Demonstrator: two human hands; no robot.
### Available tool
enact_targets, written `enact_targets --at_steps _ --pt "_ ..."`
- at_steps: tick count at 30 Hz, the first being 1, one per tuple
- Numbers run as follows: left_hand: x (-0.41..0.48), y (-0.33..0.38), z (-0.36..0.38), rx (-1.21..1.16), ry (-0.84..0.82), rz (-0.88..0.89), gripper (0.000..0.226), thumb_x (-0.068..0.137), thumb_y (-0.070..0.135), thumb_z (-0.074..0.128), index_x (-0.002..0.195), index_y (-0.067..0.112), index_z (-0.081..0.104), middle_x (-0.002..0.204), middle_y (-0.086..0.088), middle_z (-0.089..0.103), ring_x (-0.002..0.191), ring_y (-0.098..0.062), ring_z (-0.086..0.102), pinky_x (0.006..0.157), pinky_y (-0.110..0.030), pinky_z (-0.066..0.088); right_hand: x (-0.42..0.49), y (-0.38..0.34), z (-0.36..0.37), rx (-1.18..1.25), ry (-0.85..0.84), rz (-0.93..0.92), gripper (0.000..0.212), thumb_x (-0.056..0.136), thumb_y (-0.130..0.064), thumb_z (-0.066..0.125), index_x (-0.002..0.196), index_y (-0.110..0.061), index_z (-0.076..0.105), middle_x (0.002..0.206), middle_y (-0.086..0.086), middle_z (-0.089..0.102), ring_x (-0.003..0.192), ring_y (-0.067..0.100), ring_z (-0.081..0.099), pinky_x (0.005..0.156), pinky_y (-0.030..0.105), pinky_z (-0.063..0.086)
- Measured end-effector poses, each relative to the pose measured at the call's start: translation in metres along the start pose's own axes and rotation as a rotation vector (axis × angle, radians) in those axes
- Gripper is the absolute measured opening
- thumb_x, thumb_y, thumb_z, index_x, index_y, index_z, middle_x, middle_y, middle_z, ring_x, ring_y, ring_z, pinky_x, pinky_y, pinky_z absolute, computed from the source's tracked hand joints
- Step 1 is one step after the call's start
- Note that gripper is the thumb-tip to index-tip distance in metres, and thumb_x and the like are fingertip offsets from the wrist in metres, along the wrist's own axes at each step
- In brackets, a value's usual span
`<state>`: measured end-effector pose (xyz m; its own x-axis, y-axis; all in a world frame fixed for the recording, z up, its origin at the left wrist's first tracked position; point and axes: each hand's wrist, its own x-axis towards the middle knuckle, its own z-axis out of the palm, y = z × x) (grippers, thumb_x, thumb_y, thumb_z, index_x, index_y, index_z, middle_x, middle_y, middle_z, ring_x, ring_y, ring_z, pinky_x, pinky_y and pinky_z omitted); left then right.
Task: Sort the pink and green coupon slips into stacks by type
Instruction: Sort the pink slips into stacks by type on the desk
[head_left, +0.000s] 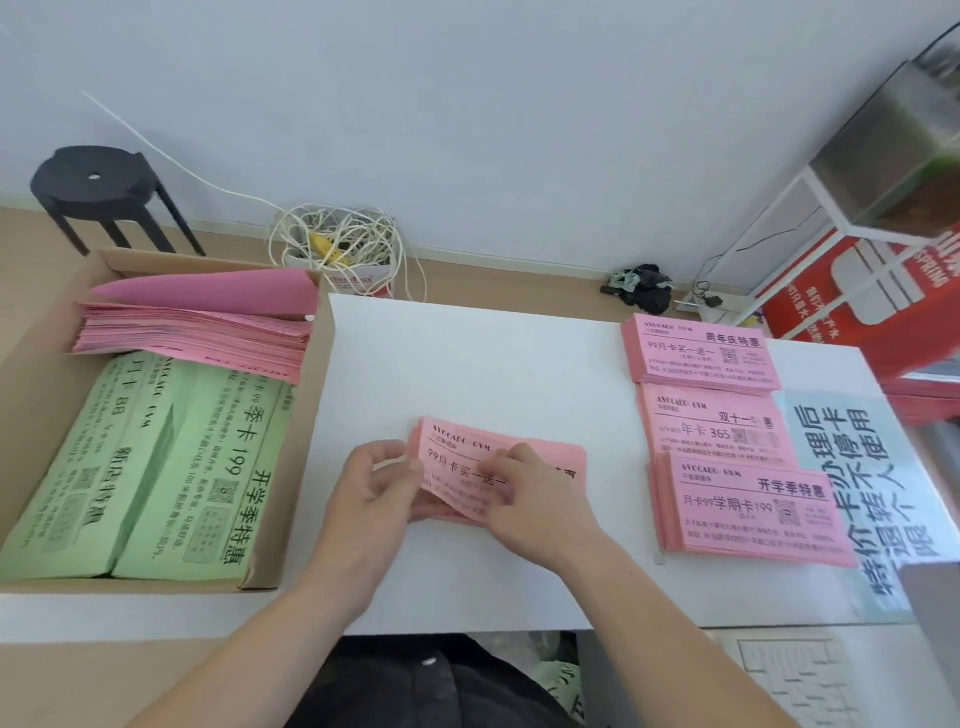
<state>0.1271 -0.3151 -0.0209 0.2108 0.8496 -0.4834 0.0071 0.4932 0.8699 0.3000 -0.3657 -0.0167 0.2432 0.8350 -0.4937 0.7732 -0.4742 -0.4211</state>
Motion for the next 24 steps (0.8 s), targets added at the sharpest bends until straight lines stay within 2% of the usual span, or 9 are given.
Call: enact_targets --at_steps 2,6,8,10,13,16,18,20,24 --pt "0.006 0.010 0.006 -0.007 -0.008 -0.055 0.022 0.100 0.028 0.066 0.116 0.019 0.053 0.091 -0.006 0.079 0.076 -0.028 0.077 0.065 -0.031 0.061 -0.001 0.005 0.001 0.011 -0.007 -0.005 0.055 0.090 -0.019 0.048 0.142 -0.034 0.054 0.146 -0.021 0.040 0.127 0.013 0.053 0.105 0.035 0.044" --pt "0.023 0.001 0.006 0.361 -0.033 -0.045 0.021 0.098 0.019 0.067 0.118 0.014 0.064 0.097 -0.004 0.076 0.066 -0.022 0.073 0.063 -0.032 0.061 -0.005 0.016 0.007 0.057 -0.019 -0.006 0.057 0.093 -0.019 0.048 0.148 -0.033 0.051 0.161 -0.022 0.028 0.137 0.010 0.046 0.116 0.030 0.036" --pt "0.024 -0.003 0.003 0.458 -0.055 0.017 0.013 0.097 0.015 0.066 0.108 0.019 0.069 0.099 0.000 0.075 0.074 -0.017 0.072 0.062 -0.032 0.061 -0.007 0.019 0.010 0.109 -0.017 -0.003 0.053 0.096 -0.022 0.049 0.147 -0.034 0.053 0.161 -0.024 0.028 0.137 0.008 0.046 0.117 0.028 0.033" --pt "0.020 -0.004 0.003 0.529 -0.110 0.117 0.016 0.097 0.017 0.066 0.104 0.031 0.070 0.098 0.008 0.076 0.082 -0.008 0.072 0.070 -0.031 0.062 -0.007 0.020 0.009 0.219 0.001 0.029 0.037 0.101 -0.040 0.051 0.136 -0.035 0.062 0.155 -0.026 0.035 0.133 0.003 0.048 0.114 0.026 0.035" --pt "0.010 -0.010 0.004 0.795 -0.328 0.378 0.017 0.097 0.029 0.062 0.106 0.038 0.073 0.102 0.022 0.072 0.093 0.003 0.066 0.086 -0.025 0.056 -0.007 0.014 0.000 0.536 0.014 0.052 0.050 0.094 -0.073 0.047 0.106 -0.035 0.077 0.134 -0.026 0.054 0.117 -0.002 0.058 0.103 0.027 0.046" --pt "-0.001 -0.019 0.005 0.943 -0.539 0.448 0.026 0.096 0.029 0.057 0.118 0.034 0.070 0.124 0.025 0.063 0.117 -0.001 0.056 0.101 -0.029 0.048 -0.005 0.008 0.001 0.521 0.050 0.128 0.037 0.098 -0.055 0.053 0.114 -0.026 0.070 0.120 -0.017 0.062 0.103 0.009 0.064 0.095 0.036 0.053" --pt "-0.003 -0.029 -0.001 0.891 -0.460 0.397 0.036 0.096 0.022 0.059 0.130 0.030 0.067 0.141 0.023 0.052 0.131 0.001 0.045 0.110 -0.027 0.041 -0.003 0.006 0.008 0.362 0.075 0.190 0.042 0.100 -0.044 0.053 0.132 -0.018 0.058 0.119 -0.015 0.060 0.098 0.011 0.063 0.092 0.033 0.050" --pt "-0.002 -0.029 -0.011 0.754 -0.289 0.253 0.036 0.094 0.014 0.061 0.128 0.029 0.066 0.145 0.019 0.045 0.133 -0.001 0.044 0.112 -0.027 0.040 0.001 0.000 0.015 0.253 0.103 0.193 0.043 0.100 -0.048 0.051 0.128 -0.017 0.062 0.130 -0.017 0.056 0.094 0.009 0.062 0.093 0.036 0.050" --pt "0.006 -0.013 -0.020 0.430 -0.174 -0.022 0.041 0.093 0.001 0.058 0.117 0.034 0.062 0.129 0.012 0.061 0.114 -0.002 0.059 0.087 -0.010 0.044 0.005 -0.013 0.015 0.217 0.098 0.194 0.038 0.100 -0.050 0.051 0.121 -0.023 0.069 0.134 -0.021 0.046 0.097 0.008 0.060 0.093 0.035 0.048"
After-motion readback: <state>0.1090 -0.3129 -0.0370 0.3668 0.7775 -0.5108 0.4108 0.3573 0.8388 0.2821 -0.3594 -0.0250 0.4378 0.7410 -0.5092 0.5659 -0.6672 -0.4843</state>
